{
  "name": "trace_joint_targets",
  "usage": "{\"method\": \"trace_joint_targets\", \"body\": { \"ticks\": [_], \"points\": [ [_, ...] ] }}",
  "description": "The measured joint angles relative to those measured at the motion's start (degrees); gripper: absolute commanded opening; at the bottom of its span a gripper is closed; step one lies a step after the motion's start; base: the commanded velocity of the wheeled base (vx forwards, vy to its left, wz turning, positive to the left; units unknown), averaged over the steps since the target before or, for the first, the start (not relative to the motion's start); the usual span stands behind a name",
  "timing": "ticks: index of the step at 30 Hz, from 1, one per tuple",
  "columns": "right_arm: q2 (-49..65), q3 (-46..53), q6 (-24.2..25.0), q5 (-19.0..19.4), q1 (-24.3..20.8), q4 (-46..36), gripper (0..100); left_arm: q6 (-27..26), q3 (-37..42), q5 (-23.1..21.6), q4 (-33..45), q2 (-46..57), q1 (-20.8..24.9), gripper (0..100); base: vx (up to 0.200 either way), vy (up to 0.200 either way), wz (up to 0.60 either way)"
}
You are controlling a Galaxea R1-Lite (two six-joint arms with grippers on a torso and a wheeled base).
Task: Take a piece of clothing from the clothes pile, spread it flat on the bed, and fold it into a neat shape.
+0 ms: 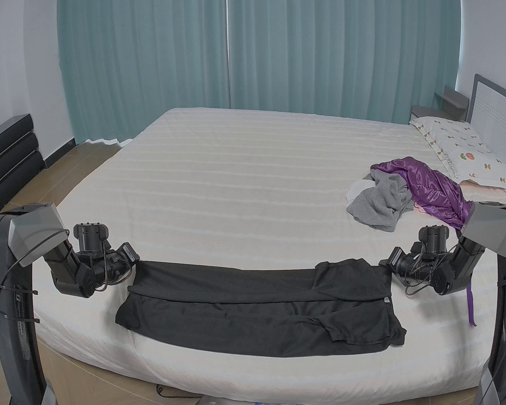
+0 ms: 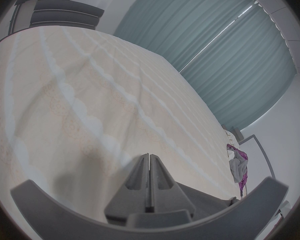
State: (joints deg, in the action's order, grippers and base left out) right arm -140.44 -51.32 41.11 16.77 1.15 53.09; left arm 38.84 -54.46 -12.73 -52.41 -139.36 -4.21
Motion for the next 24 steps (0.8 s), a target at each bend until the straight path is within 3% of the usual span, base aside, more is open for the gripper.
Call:
{"method": "trace_joint_targets", "body": {
  "ticks": [9,10,12,13,24],
  "points": [
    [0.37,1.11,0.02,-0.06,0.45,0.3,0,0.16,-1.19,0.0,0.05,-0.55,0.16,0,0.0,0.0,0.0],
    [0.44,1.18,0.02,-0.05,0.5,0.33,100,0.18,-1.27,-0.02,0.05,-0.57,0.16,0,0.0,0.0,0.0],
    [0.48,1.33,0.02,-0.09,0.59,0.33,100,0.22,-1.28,0.0,0.05,-0.57,0.18,0,0.0,0.0,0.0],
    [0.52,1.44,0.02,-0.06,0.61,0.33,100,0.22,-1.28,-0.02,0.05,-0.57,0.18,100,0.0,0.0,0.0],
    [4.72,6.68,2.41,0.35,0.43,1.45,100,2.32,0.0,-0.16,0.05,0.3,0.0,100,0.0,0.0,0.0]
  ]
}}
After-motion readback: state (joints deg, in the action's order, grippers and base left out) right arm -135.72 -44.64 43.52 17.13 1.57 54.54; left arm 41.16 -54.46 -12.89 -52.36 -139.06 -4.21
